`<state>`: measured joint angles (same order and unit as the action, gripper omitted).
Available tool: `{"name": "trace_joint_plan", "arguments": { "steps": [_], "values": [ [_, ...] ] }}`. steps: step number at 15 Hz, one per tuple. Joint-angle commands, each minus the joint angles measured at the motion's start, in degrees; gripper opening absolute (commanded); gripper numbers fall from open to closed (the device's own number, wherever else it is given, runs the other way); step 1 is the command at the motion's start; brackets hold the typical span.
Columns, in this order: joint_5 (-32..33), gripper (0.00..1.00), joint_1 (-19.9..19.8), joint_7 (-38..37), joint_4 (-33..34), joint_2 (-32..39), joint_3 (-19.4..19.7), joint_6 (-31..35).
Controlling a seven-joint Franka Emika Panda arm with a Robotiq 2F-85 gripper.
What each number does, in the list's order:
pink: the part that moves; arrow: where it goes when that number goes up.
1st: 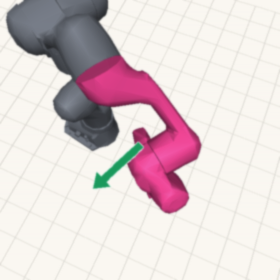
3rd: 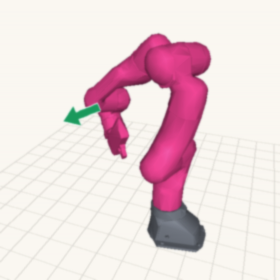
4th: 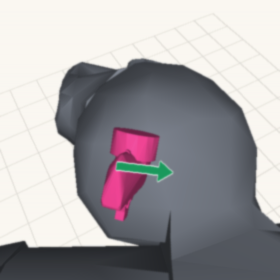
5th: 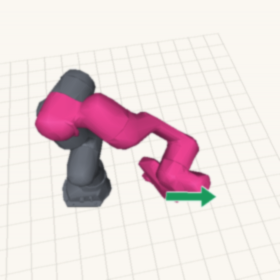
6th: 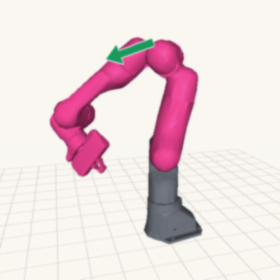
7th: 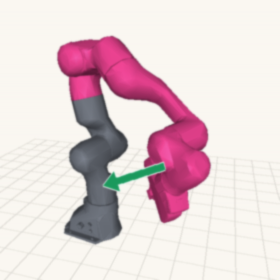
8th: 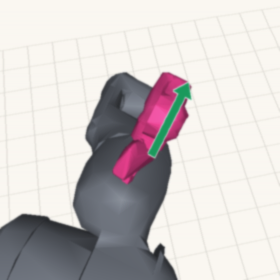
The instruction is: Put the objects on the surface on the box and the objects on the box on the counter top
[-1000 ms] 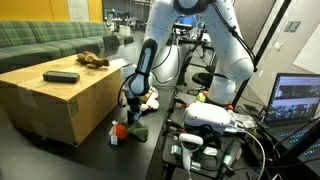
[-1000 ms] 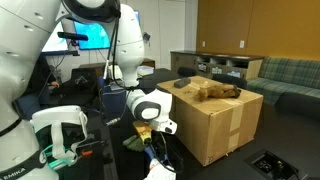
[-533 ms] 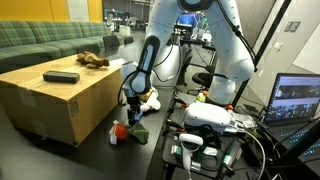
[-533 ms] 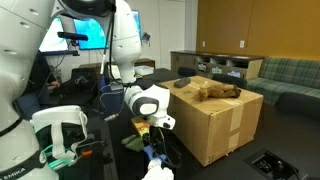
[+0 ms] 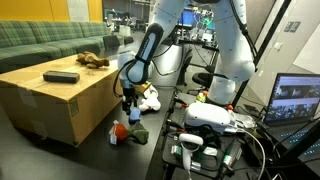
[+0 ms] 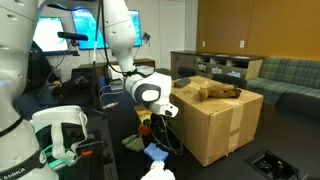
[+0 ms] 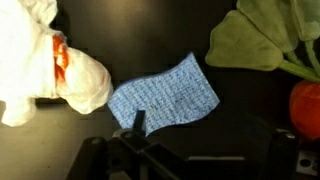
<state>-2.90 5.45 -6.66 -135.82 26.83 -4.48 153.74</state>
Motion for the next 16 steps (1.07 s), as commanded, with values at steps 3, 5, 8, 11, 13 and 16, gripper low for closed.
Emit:
{"name": "trace_joint_plan", "arguments": {
  "steps": [3, 5, 8, 11, 13, 16],
  "values": [
    [-1.77, 1.00, 0.89, -10.27, 0.34, -5.01, 3.95, -8.39],
    [-3.03, 1.00, 1.30, -15.06, 0.43, -5.08, 4.42, -9.33],
    [-6.84, 1.00, 1.81, -21.94, 0.66, -4.83, 4.01, -10.04],
    [-9.28, 1.00, 3.93, -30.32, 0.33, -3.69, 4.62, -7.07],
    [-11.33, 1.00, 6.08, -35.90, -4.35, -5.87, 3.14, -3.86],
    [-11.73, 1.00, 8.95, -41.80, -7.68, -5.85, 2.51, 0.72]
  ]
}}
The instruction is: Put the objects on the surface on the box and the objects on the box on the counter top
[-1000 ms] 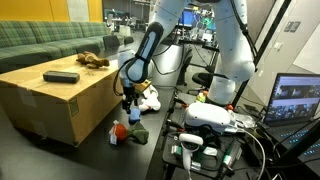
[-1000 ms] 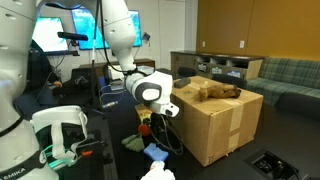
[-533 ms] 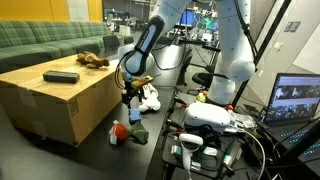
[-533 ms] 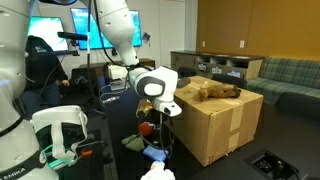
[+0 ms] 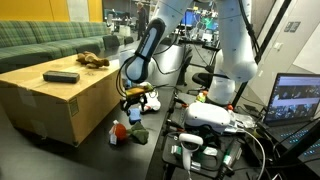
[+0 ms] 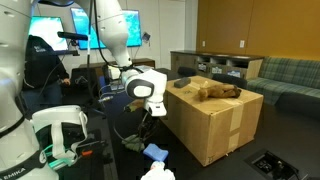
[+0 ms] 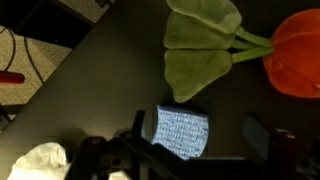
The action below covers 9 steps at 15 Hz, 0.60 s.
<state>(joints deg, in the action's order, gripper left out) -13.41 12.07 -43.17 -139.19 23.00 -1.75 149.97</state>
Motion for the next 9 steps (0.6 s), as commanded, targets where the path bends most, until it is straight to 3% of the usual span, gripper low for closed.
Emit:
{"name": "trace_joint_plan", "arguments": {
  "steps": [1, 9],
  "values": [
    [-1.55, 1.00, 2.91, -6.38, -5.55, -1.69, -0.78, 6.71],
    [-0.26, 1.00, 7.79, -12.86, -12.19, -2.23, -0.67, 18.58]
  ]
}}
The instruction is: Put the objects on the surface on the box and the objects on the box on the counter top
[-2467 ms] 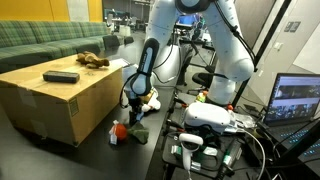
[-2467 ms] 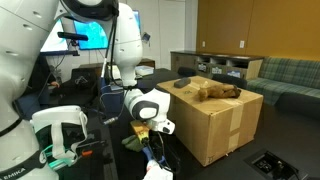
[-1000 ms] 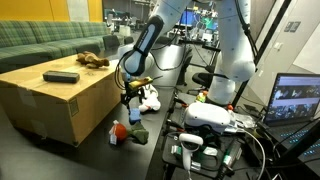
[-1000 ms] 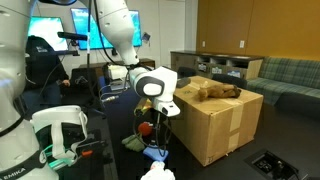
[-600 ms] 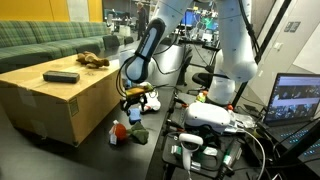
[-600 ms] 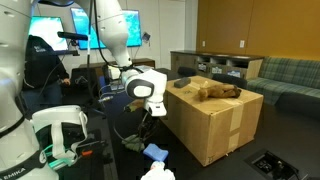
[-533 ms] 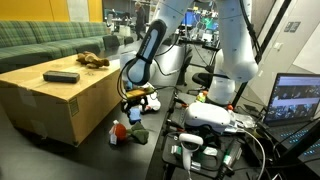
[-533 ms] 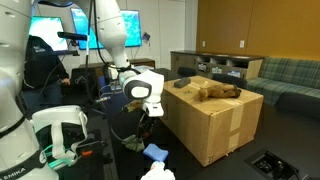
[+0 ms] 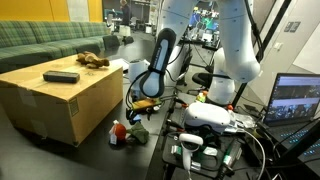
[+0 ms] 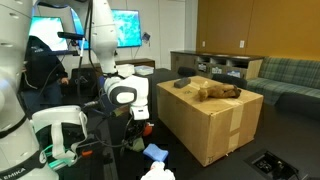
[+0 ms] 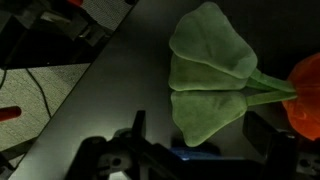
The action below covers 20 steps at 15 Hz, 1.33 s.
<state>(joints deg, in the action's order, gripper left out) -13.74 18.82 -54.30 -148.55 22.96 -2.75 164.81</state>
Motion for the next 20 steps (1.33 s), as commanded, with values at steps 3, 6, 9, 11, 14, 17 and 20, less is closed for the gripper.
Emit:
{"name": "trace_joint_plan", "arguments": {
  "steps": [3, 6, 9, 11, 14, 17, 20],
  "values": [
    [0.03, 1.00, 2.33, -2.73, -3.06, -1.56, 0.65, 6.30],
    [0.13, 1.00, 3.37, -3.44, -2.99, -0.97, 1.17, 7.90],
    [1.19, 1.00, 5.09, -4.24, -2.34, -0.04, 3.44, 8.49],
    [1.59, 1.00, 5.76, -4.09, -1.87, 0.72, 4.87, 8.90],
    [1.98, 1.00, 6.76, -3.77, -1.36, 2.12, 6.92, 10.27],
    [1.31, 1.00, 5.17, -2.22, -0.22, 3.28, 6.63, 10.89],
    [0.84, 1.00, 4.67, -1.70, 1.16, 5.32, 5.81, 11.89]
  ]
}}
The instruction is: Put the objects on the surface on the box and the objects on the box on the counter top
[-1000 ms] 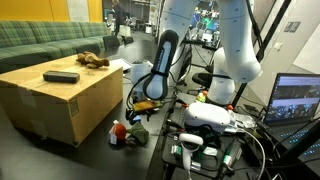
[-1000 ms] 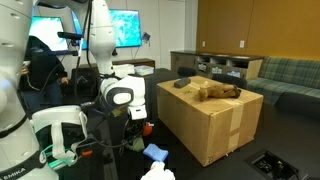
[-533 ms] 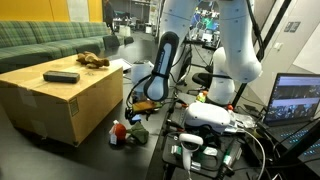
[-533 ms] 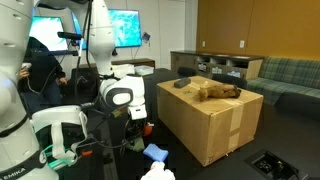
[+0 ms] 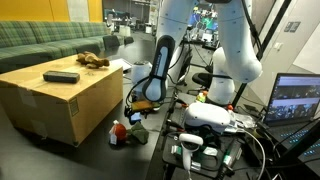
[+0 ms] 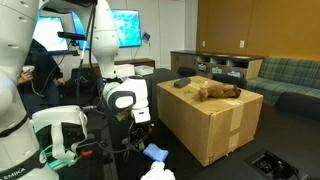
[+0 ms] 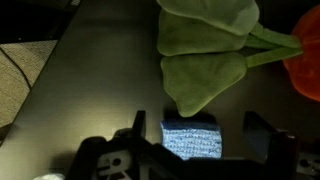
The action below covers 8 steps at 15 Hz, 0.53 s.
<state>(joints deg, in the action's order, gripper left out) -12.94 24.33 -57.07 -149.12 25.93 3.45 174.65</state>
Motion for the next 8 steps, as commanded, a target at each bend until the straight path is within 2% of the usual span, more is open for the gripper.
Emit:
{"name": "trace_joint_plan", "arguments": {
  "steps": [1, 5, 8],
  "values": [
    [0.09, 1.00, -0.53, 0.96, 2.39, 3.13, -0.12, 2.06],
    [0.47, 1.00, -0.29, 1.43, 6.10, 7.81, 1.41, 2.17],
    [0.73, 1.00, -1.53, 2.80, 9.61, 10.95, 3.58, 1.61]
  ]
}}
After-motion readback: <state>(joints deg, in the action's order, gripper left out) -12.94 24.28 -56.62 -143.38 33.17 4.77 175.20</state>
